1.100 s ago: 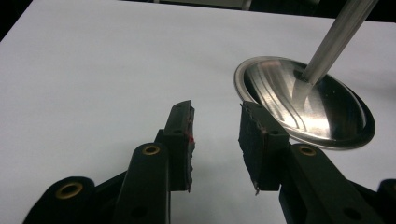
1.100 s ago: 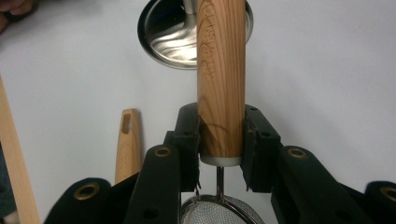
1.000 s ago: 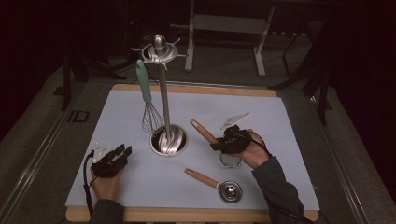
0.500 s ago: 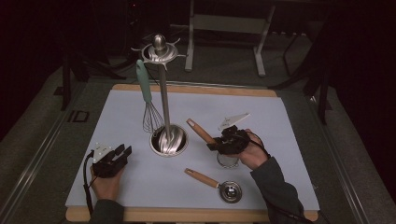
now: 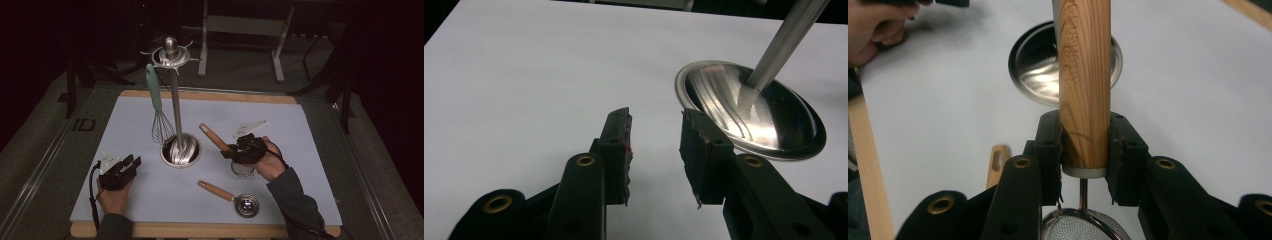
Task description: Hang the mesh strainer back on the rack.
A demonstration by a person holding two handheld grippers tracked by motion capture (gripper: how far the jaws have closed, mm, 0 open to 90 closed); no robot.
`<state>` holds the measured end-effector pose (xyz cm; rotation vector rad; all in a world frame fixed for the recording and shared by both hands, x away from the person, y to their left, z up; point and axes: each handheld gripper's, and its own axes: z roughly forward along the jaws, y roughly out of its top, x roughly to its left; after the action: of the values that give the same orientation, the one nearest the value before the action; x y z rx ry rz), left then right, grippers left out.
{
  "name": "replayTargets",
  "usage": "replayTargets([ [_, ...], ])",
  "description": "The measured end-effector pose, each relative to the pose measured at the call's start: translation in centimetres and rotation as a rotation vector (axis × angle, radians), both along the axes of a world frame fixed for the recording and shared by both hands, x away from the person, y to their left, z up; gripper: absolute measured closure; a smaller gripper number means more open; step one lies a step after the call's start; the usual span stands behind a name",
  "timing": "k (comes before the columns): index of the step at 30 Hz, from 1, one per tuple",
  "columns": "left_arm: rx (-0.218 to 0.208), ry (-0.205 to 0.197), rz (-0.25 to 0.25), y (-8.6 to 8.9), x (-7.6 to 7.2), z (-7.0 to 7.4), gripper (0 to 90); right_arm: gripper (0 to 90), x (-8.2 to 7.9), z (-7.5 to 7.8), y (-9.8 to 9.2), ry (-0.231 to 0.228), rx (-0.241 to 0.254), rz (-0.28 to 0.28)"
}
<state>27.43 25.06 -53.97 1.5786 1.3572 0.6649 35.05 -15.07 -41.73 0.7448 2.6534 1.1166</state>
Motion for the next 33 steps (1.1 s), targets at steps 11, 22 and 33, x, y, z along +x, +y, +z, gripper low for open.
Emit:
replayTargets([
  [11, -0.002, -0.002, 0.002, 0.0, 0.0, 0.0, 65.1, 71.3, -0.5, 1.6, 0.3, -0.073, 0.054, -0.014],
  [22, 0.002, -0.001, 0.001, 0.0, 0.0, 0.0, 65.1, 71.3, -1.0, 2.6, 0.7, -0.11, 0.082, -0.013],
  [33, 0.002, -0.002, 0.0, 0.0, 0.0, 0.0, 65.1, 71.3, -1.3, 4.2, 1.8, -0.153, 0.13, -0.004],
])
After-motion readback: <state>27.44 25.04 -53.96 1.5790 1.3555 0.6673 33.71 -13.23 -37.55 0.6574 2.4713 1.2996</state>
